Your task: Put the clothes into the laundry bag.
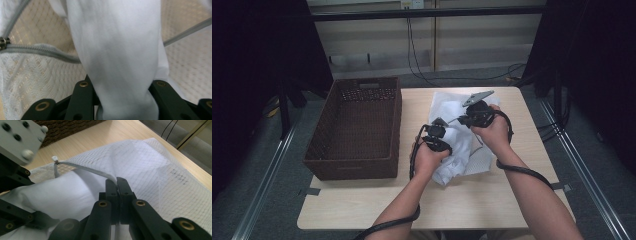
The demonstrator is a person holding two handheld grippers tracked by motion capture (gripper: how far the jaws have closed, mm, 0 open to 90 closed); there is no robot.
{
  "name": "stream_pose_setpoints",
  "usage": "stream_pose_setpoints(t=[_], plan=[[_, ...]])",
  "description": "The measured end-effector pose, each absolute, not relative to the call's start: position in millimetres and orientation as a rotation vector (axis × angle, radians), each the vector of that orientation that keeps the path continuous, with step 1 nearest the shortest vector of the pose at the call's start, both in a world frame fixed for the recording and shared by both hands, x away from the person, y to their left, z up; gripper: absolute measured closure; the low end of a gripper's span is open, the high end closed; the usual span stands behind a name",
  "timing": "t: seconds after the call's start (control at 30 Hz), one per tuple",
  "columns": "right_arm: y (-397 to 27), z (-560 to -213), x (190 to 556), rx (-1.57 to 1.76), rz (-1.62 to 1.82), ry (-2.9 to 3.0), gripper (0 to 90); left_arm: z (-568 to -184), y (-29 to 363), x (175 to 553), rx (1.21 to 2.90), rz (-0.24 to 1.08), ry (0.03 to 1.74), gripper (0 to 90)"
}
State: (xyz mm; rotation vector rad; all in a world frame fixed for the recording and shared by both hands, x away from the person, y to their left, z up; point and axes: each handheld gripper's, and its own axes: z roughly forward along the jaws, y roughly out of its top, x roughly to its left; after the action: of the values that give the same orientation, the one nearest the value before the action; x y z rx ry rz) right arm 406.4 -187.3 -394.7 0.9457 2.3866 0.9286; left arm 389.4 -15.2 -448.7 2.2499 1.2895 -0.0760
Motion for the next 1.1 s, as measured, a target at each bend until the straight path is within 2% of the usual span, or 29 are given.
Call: stream_pose_setpoints(t=[0.3, 1.1], plan=[[-183.4, -392.9, 405.6, 0.941, 0.948, 2.384, 89.3, -433.4, -20.3, 393.7, 2.212, -0.100, 1.258, 68.4], [-187.9, -386.0, 400.8, 0.937, 0.962, 2.389, 89.3, -430.1, -30.0, 408.7, 2.160, -0.067, 1.271, 68.5]])
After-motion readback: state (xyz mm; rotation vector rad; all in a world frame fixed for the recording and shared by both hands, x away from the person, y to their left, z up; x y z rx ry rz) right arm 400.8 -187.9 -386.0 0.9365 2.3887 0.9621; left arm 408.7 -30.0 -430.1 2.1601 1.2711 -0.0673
